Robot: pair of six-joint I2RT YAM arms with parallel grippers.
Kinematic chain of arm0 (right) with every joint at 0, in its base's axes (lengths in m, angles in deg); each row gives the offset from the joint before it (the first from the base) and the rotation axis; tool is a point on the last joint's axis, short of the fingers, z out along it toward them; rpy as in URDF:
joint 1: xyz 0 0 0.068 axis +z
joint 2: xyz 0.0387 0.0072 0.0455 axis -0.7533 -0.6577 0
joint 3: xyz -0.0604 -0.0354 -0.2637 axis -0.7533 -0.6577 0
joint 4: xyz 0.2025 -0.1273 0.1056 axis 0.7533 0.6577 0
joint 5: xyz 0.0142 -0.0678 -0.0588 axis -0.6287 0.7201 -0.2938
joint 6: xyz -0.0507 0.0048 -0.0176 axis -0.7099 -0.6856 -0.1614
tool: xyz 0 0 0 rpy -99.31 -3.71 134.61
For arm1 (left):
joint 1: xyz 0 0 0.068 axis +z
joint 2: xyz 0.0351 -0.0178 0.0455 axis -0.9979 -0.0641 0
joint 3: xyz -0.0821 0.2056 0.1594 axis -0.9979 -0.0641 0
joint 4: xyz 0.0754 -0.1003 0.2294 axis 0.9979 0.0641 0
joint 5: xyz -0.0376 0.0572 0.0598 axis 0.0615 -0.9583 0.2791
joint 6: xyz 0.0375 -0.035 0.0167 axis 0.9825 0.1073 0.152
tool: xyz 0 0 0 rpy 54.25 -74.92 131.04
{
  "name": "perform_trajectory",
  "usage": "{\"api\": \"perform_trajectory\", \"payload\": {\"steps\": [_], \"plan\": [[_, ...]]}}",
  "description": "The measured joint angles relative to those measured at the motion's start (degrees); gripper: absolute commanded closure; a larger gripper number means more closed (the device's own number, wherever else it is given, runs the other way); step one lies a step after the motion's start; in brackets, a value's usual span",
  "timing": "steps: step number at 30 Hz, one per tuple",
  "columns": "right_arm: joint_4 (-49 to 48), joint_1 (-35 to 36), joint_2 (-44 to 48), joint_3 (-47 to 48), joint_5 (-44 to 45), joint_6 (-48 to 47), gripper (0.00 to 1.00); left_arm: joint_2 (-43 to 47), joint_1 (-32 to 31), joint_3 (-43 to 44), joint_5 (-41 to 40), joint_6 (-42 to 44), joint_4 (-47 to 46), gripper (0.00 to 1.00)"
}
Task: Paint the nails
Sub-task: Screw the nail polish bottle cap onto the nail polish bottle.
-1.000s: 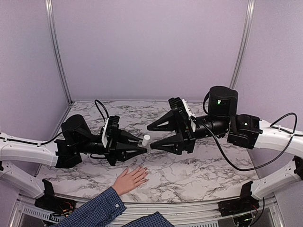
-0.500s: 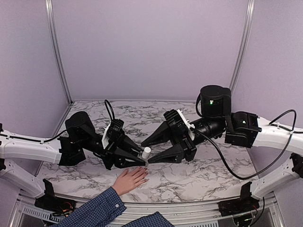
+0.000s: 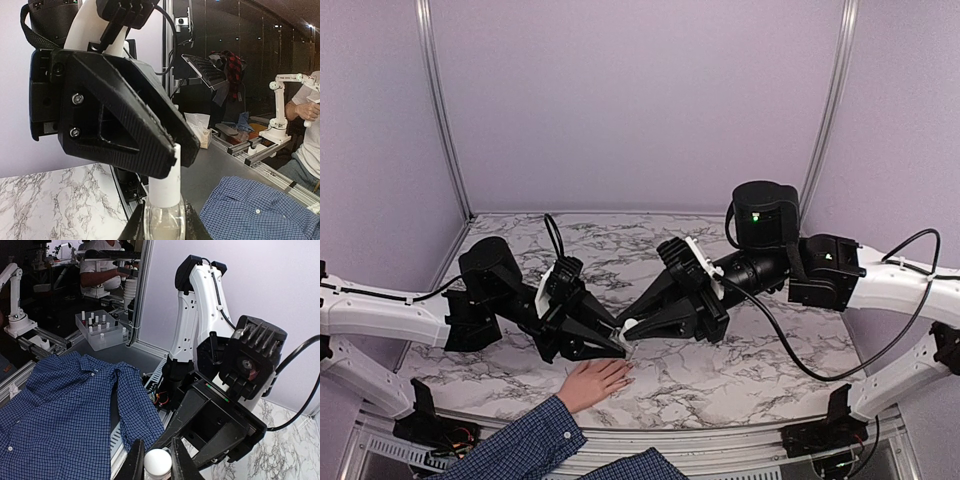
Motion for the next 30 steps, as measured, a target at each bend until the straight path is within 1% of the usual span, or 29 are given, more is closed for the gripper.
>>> {"api": "perform_trajectory", "payload": {"steps": [4,12,30], "plan": [[0.2,0.0,0.0,0.0,0.2,-0.1,0.94,0.0,0.0,0.0,-0.3,0.3,0.2,1.00],[0.2,0.0,0.0,0.1,1.0,0.1,1.00,0.5,0.0,-0.1,-1.9,2.2,0.8,1.00],[-1.9,-0.4,0.2,1.1,7.8,3.3,1.00,4.1,0.0,-1.7,-13.1,8.2,1.2,1.00]]}}
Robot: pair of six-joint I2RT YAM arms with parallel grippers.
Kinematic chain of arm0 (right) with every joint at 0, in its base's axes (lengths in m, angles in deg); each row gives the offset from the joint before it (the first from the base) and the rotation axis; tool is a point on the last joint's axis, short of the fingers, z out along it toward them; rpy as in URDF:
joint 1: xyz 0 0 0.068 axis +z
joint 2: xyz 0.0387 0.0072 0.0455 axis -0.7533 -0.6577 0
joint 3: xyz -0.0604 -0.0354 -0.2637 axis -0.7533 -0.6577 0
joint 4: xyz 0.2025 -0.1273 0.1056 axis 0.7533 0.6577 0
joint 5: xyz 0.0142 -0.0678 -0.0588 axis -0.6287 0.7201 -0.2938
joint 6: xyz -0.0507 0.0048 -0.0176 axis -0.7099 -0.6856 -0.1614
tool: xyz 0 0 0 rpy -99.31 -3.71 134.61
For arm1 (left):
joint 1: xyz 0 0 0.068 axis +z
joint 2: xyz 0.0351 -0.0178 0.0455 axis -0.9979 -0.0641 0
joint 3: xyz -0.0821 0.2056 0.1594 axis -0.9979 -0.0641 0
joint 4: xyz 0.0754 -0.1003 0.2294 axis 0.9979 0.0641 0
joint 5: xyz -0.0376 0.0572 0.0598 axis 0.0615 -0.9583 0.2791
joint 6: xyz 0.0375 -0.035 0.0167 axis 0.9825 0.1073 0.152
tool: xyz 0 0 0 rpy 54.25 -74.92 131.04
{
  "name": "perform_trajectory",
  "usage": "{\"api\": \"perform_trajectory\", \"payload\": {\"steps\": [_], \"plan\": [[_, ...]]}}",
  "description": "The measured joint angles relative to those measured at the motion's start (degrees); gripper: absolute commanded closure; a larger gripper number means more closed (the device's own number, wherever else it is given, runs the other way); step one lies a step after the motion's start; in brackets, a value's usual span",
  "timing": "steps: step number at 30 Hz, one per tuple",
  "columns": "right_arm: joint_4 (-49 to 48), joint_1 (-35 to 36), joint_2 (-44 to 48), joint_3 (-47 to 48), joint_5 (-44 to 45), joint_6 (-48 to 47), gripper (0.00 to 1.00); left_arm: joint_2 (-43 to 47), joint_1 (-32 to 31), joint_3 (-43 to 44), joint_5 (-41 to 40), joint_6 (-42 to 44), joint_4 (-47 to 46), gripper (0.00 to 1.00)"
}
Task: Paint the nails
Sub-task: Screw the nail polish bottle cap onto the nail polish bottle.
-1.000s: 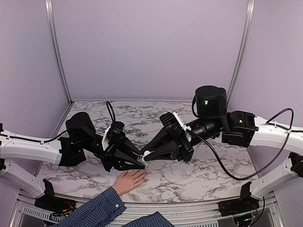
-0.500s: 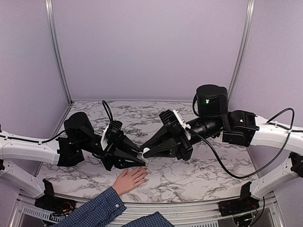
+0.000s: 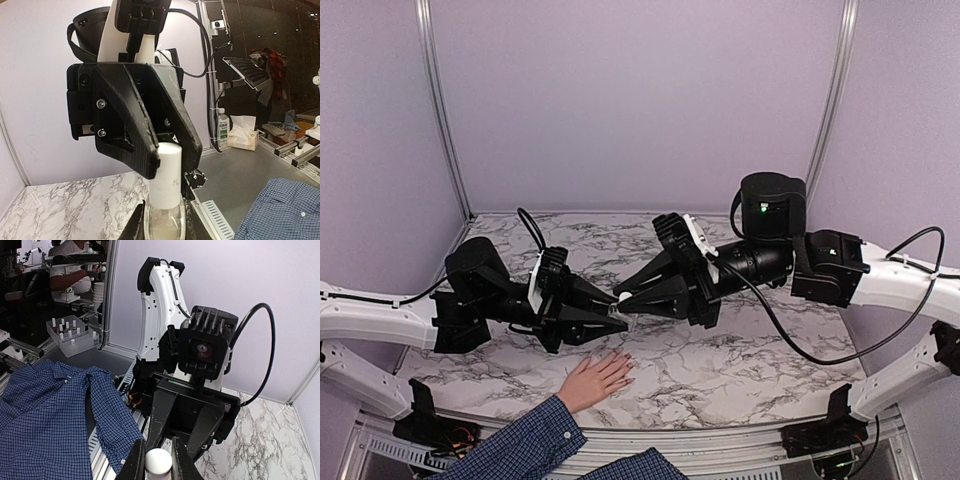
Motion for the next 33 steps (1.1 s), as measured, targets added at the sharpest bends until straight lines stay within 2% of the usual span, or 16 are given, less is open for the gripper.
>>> {"api": "perform_trajectory", "payload": {"steps": [14,33], "plan": [[-1.3,-0.4,0.1,0.4,10.6,2.6,1.00,0.9,0.0,-0.5,-12.1,3.2,0.0,1.00],[-6.4,-1.0,-7.1,2.4,35.5,10.5,1.00,-2.7,0.6,-0.6,-38.8,5.8,-0.1,1.00]]}}
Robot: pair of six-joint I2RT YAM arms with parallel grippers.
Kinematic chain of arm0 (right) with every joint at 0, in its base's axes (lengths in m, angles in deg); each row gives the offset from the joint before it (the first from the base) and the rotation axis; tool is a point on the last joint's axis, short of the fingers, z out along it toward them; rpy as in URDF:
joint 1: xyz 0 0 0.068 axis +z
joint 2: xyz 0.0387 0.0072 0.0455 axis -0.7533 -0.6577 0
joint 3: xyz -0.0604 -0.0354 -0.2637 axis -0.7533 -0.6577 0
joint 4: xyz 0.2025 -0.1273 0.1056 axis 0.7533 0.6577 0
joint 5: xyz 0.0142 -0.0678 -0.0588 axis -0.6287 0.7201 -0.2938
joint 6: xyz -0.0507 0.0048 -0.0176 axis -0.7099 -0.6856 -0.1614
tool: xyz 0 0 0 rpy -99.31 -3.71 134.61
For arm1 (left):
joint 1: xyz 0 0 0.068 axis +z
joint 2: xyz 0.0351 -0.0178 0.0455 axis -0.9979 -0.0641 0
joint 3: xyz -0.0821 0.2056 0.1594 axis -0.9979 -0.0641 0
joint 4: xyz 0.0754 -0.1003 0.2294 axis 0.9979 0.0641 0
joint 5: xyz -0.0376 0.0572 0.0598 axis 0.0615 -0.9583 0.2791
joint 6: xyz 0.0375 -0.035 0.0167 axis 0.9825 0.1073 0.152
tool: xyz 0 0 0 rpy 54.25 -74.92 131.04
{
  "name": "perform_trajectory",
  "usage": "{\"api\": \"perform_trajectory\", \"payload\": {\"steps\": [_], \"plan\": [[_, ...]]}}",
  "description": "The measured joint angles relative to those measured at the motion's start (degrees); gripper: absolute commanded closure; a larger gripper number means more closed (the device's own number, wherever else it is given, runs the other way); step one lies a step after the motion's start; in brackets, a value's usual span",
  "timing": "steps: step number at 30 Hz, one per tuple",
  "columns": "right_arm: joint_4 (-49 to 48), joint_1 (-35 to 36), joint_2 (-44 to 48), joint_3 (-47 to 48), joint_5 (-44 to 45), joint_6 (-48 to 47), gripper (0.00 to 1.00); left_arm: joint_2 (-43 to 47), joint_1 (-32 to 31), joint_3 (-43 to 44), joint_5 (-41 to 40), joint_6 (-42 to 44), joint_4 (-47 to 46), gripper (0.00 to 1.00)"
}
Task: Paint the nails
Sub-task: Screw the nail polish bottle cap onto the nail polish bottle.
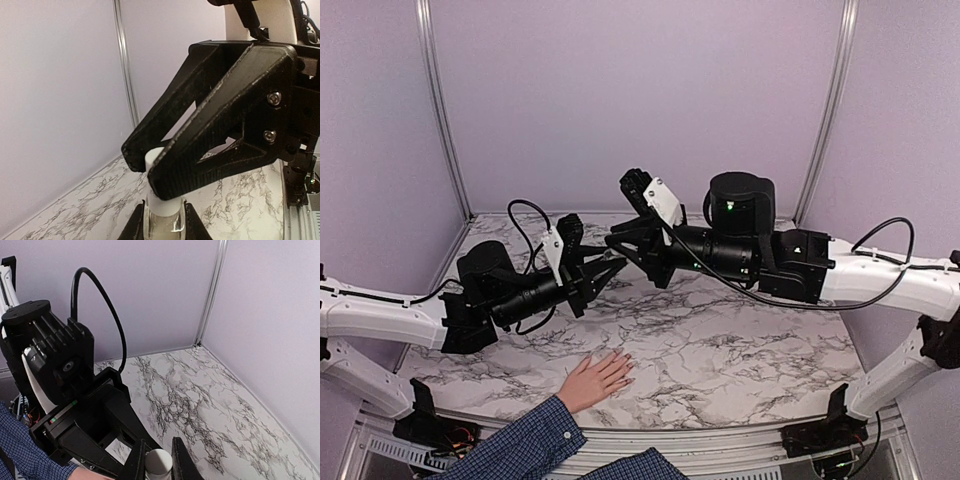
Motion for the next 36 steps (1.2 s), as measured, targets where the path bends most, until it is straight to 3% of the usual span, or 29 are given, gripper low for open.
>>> {"api": "perform_trajectory", "payload": {"steps": [10,15,19,28,36], "plan": [[-0.2,0.0,-3.0,0.0,8.2,3.8,0.97,-4.2,-0.1,0.0,-7.3,0.5,-1.7,1.00],[-2.6,0.0,-1.7,-2.2,7.4,4.5,0.56,-4.2,-0.3,0.0,-7.1,0.2,-2.1,1.00],[-4.2,0.0,1.1,-5.3,1.6,4.2,0.40,-3.8,-0.4,0.0,-3.5,0.0,-2.4,1.00],[-4.2,-0.5,10.2,-8.5,-15.4,-0.3,0.37,0.2,-0.3,-1.2,15.0,-0.8,-3.0,1.00],[0.0,-0.6,12.3,-8.4,-30.1,-6.3,0.41,1.2,-0.4,-0.7,31.5,-3.7,-1.9,1.00]]}}
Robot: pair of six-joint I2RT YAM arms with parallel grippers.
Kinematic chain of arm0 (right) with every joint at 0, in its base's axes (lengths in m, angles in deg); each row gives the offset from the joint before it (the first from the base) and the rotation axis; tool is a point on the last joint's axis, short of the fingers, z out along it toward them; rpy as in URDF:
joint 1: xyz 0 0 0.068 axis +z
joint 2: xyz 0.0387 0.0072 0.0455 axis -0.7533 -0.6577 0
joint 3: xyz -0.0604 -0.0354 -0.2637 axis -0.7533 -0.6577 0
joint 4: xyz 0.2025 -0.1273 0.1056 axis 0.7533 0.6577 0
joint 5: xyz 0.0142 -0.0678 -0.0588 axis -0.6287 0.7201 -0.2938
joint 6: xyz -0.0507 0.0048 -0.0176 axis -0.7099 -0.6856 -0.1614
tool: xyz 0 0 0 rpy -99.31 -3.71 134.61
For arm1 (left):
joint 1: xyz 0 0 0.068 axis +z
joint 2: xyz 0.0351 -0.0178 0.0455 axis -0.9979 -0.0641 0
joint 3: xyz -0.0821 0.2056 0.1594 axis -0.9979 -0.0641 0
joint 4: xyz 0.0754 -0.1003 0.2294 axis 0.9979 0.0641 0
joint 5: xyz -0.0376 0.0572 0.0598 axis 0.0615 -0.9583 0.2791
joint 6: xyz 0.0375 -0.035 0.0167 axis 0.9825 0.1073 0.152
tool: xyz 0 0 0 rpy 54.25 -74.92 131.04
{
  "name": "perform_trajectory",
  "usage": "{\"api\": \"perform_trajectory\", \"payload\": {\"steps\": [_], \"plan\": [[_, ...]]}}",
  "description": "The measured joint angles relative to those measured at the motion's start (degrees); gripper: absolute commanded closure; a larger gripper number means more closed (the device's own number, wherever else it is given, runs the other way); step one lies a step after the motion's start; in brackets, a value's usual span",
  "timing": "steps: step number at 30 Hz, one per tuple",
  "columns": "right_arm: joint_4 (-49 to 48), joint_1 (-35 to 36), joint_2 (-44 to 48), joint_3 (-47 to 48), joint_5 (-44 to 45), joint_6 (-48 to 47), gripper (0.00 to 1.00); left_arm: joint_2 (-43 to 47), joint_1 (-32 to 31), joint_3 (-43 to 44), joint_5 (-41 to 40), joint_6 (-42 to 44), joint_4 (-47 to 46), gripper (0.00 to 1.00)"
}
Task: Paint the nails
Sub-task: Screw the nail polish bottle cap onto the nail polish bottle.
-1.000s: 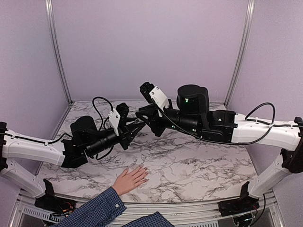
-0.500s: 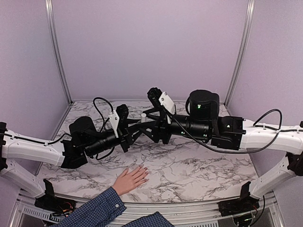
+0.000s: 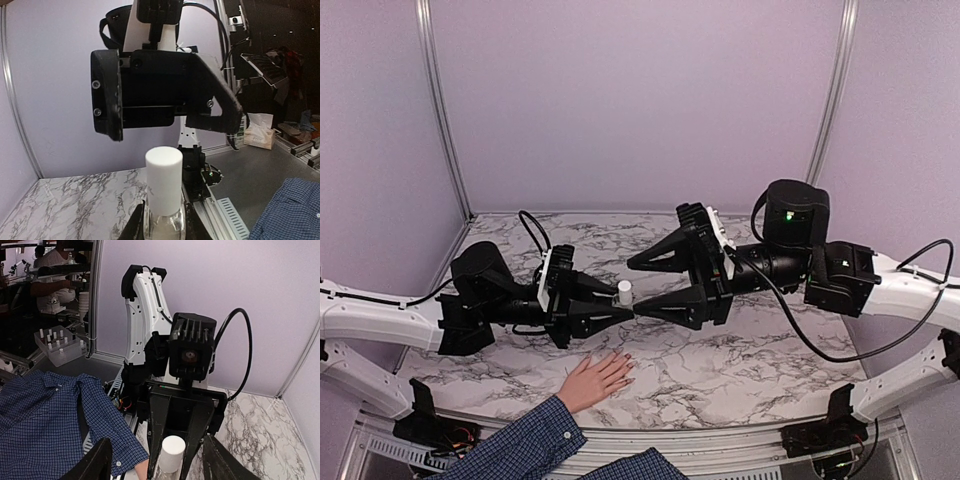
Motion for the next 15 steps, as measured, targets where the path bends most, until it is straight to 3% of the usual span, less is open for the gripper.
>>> {"api": "perform_trajectory", "payload": {"steps": [9,15], "plan": [[4.6,0.1,-2.2,2.3,-8.1,-3.5,0.46,-1.0,0.0,2.7,12.7,-5.2,0.4,1.00],[6.6,0.4,-5.1,4.3,-10.2,-4.2,0.60,-2.4,0.0,3.2,15.7,-6.8,0.7,1.00]]}}
